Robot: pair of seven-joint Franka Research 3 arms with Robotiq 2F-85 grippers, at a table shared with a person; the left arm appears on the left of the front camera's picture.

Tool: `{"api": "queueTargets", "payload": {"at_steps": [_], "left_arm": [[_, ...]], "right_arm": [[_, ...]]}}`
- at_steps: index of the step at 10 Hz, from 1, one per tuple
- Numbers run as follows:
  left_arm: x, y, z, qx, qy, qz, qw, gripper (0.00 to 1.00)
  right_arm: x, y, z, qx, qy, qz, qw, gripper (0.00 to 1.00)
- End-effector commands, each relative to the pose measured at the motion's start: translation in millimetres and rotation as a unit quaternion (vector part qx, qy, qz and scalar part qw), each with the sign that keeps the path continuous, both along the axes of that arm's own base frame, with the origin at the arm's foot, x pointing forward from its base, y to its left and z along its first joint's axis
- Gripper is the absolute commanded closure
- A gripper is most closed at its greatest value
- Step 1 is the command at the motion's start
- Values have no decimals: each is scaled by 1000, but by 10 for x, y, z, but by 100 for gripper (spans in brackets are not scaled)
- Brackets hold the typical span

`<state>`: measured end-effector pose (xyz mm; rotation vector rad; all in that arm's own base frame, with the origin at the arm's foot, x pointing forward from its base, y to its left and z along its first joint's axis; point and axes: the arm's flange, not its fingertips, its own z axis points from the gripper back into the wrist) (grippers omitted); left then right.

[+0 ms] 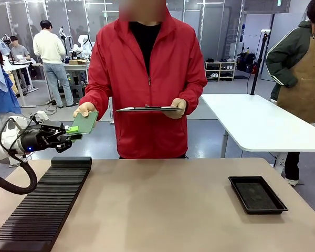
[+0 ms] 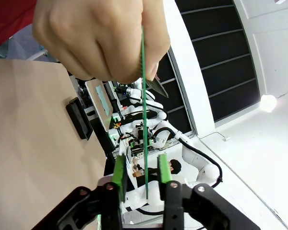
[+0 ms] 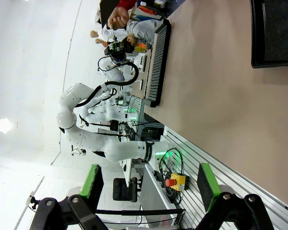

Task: Inspect the PCB.
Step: Release the Blank PCB you were holding.

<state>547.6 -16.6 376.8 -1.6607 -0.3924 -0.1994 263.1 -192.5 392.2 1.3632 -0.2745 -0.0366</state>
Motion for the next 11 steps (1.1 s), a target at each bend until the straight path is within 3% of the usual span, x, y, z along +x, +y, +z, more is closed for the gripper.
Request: {"api": "queueTargets", "payload": {"at_steps": [1, 2, 3, 5, 6, 7, 11], "left_arm": [[-7, -14, 4, 3, 8, 5, 1000, 17], [-2, -26, -5, 4, 13, 1, 1000, 20], [1, -31, -6, 5, 13, 2, 1000, 0], [0, -24, -10, 6, 14, 5, 1000, 0], [3, -19, -6, 6, 14, 8, 1000, 7], [11, -16, -10, 8, 14, 11, 1000, 0], [0, 1, -10, 1, 2, 1, 1000, 0]], "right_arm": [[-3, -3, 16, 1, -1, 0, 1000, 0], [-3, -3, 16, 1, -1, 0, 1000, 0], [-3, -3, 16, 1, -1, 0, 1000, 0], [-3, -3, 16, 1, -1, 0, 1000, 0], [-3, -3, 16, 1, -1, 0, 1000, 0], [-3, -3, 16, 1, -1, 0, 1000, 0], [-3, -3, 16, 1, -1, 0, 1000, 0]]}}
